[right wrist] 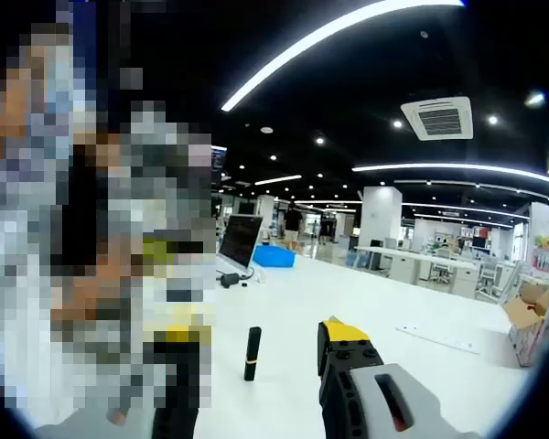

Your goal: Unscrew the lipstick cap, remove the lipstick, and put the cap back on the lipstick

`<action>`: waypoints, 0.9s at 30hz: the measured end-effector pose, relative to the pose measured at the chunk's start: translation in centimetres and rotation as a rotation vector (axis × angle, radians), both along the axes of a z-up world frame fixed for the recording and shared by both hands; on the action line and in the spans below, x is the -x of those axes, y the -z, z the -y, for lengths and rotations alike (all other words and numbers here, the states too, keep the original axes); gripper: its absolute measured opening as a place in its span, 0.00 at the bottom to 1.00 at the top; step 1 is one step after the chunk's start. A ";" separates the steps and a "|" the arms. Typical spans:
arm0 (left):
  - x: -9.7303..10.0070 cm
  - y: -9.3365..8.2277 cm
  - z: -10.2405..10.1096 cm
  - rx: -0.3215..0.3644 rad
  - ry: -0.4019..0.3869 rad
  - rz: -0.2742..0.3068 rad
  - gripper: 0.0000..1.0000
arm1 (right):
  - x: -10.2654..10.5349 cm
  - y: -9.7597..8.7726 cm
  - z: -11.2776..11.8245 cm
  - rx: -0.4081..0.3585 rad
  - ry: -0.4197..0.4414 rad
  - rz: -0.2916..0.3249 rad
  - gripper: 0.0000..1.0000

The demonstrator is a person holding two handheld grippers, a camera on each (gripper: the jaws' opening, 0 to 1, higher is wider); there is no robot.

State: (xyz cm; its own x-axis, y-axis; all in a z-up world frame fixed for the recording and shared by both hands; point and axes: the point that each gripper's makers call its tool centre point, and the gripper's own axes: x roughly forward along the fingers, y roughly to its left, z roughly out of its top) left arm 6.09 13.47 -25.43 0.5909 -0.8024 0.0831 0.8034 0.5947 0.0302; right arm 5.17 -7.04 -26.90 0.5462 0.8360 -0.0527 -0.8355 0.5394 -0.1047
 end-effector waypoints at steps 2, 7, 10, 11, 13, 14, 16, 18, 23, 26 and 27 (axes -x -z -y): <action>-0.2 0.2 0.0 -0.011 -0.004 -0.003 0.63 | -0.1 0.1 0.0 0.004 0.003 -0.002 0.48; -0.1 0.2 0.1 -0.011 0.004 0.002 0.63 | 0.0 0.1 0.1 0.004 0.002 -0.002 0.48; -0.1 0.3 0.1 -0.024 0.000 0.006 0.62 | 0.0 0.1 0.0 0.004 0.003 -0.002 0.48; 0.0 0.2 0.1 -0.022 0.001 0.009 0.62 | 0.0 0.1 0.0 0.004 0.000 -0.002 0.48; 0.0 0.2 0.2 -0.016 0.005 0.007 0.62 | 0.1 0.2 0.0 0.005 -0.001 -0.005 0.48; 0.0 0.2 0.2 -0.017 0.005 0.005 0.62 | 0.1 0.2 0.0 0.006 0.000 -0.004 0.48; 0.0 0.2 0.3 -0.022 0.006 0.005 0.62 | 0.1 0.1 0.0 0.005 -0.001 -0.002 0.48; 0.1 0.0 0.4 -0.014 0.012 0.010 0.62 | 0.1 0.0 -0.1 -0.004 -0.006 -0.007 0.48; 0.1 -0.2 0.8 -0.008 0.022 0.006 0.62 | 0.2 0.1 -0.2 0.009 -0.015 -0.018 0.48; -0.1 0.0 0.9 -0.005 0.023 0.003 0.62 | 0.1 -0.3 0.3 0.001 -0.006 -0.012 0.48; -0.2 0.0 1.0 -0.004 0.024 0.000 0.62 | 0.1 -0.5 0.3 -0.005 -0.001 -0.005 0.48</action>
State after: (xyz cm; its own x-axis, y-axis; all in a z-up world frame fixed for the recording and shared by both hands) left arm 6.30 12.49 -25.41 0.5716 -0.8166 0.0803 0.8173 0.5753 0.0325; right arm 5.04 -7.38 -26.39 0.5453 0.8367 -0.0517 -0.8365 0.5392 -0.0975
